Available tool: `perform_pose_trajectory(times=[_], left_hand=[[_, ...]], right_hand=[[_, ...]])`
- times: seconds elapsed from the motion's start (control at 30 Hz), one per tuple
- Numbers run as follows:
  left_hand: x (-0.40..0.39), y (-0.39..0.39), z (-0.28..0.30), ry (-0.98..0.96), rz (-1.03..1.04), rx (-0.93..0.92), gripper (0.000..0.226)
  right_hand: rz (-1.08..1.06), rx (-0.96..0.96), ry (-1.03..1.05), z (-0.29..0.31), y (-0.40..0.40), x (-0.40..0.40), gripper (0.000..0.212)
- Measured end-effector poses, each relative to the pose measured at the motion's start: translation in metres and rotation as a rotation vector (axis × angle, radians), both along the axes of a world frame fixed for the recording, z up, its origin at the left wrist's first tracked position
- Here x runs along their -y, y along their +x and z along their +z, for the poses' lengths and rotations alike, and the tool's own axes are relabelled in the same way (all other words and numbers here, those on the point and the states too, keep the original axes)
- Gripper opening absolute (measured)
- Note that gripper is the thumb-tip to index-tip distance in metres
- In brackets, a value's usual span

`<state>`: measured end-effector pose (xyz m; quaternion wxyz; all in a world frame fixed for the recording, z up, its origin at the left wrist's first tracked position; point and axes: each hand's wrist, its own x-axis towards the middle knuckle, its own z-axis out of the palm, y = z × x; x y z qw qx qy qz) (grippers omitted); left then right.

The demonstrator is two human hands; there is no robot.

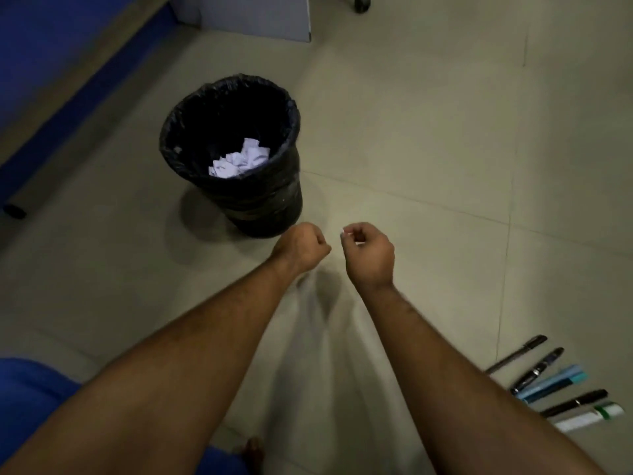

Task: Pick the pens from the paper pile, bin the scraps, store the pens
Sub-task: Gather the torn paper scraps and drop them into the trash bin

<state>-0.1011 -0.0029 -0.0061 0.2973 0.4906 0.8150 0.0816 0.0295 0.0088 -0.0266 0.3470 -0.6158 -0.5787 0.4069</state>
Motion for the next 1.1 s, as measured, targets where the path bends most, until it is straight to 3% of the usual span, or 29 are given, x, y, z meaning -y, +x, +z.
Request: perform_pose_trajectory(times=[0.07, 0.17, 0.3, 0.43, 0.53, 0.7, 0.87, 1.1], left_hand=[[-0.001, -0.018, 0.026, 0.080, 0.100, -0.008, 0.010], [0.002, -0.038, 0.059, 0.174, 0.213, -0.125, 0.012], [0.015, -0.069, 0.081, 0.304, 0.517, -0.083, 0.018], [0.035, -0.085, 0.075, 0.446, 0.657, -0.061, 0.014], [0.043, -0.089, 0.075, 0.572, 0.755, -0.064, 0.027], [0.044, -0.100, 0.077, 0.595, 0.674, -0.109, 0.069], [0.042, -0.125, 0.078, 0.596, 0.607, -0.004, 0.034], [0.051, -0.194, 0.094, 0.482, 0.669, -0.105, 0.039]], right_hand=[[-0.003, -0.076, 0.036, 0.032, -0.031, -0.012, 0.004], [0.046, -0.042, 0.108, 0.069, -0.067, -0.019, 0.004], [0.150, 0.029, 0.271, 0.106, -0.116, -0.035, 0.011], [0.301, 0.327, 0.367, 0.116, -0.154, -0.046, 0.023], [0.317, 0.438, 0.357, 0.109, -0.159, -0.046, 0.029], [0.237, 0.173, 0.414, 0.096, -0.149, -0.029, 0.019], [0.109, 0.046, 0.317, 0.091, -0.157, -0.021, 0.008], [0.394, 0.064, 0.231, 0.117, -0.220, -0.013, 0.025]])
